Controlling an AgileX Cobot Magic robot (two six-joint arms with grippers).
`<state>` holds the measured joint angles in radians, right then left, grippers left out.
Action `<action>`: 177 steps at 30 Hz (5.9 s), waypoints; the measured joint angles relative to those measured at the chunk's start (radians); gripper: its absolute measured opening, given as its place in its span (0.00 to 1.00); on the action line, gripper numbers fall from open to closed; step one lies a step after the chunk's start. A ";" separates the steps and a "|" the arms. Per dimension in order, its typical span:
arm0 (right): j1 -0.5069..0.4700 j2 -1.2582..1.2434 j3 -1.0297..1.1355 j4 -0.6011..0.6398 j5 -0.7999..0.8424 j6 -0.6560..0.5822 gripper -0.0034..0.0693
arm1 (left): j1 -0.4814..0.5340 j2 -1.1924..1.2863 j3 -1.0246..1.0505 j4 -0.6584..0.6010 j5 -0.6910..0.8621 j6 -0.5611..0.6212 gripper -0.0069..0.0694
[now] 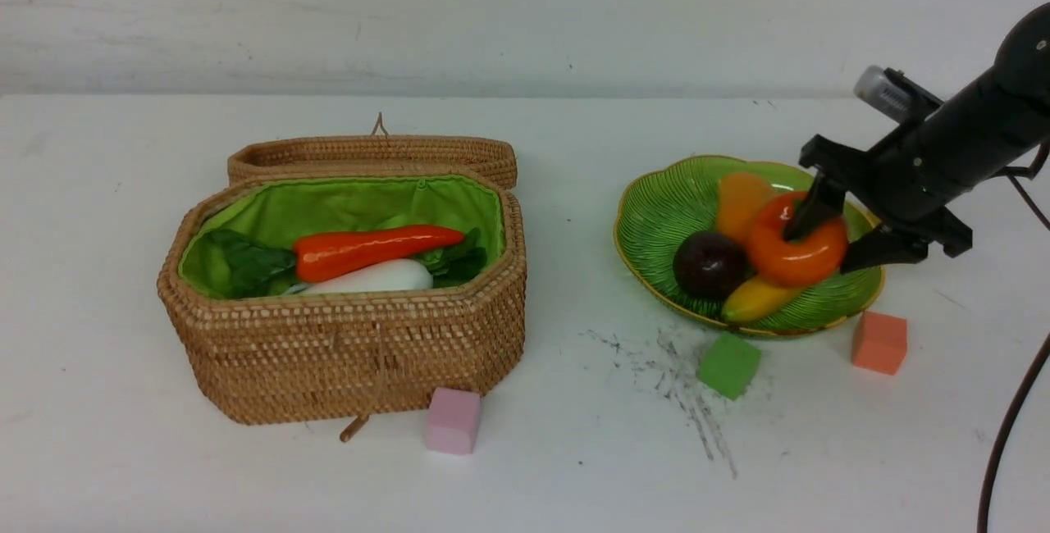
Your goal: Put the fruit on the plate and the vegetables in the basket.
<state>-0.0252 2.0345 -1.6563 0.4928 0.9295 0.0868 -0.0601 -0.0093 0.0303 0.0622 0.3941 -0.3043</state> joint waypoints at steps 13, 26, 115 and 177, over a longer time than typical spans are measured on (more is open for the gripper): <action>0.000 -0.007 -0.001 -0.064 0.036 -0.001 0.95 | 0.000 0.000 0.000 0.000 0.000 -0.001 0.40; 0.000 -0.142 -0.005 -0.051 -0.004 -0.053 0.89 | 0.000 0.000 0.000 0.000 0.000 -0.001 0.40; 0.078 -2.044 1.669 -0.291 -0.528 -0.159 0.07 | 0.000 0.000 0.000 -0.001 0.000 0.000 0.40; 0.078 -2.044 1.669 -0.291 -0.529 -0.157 0.14 | 0.000 0.000 0.000 -0.001 0.000 0.000 0.40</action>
<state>0.0528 -0.0095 0.0126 0.2021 0.4008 -0.0704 -0.0601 -0.0093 0.0307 0.0611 0.3944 -0.3043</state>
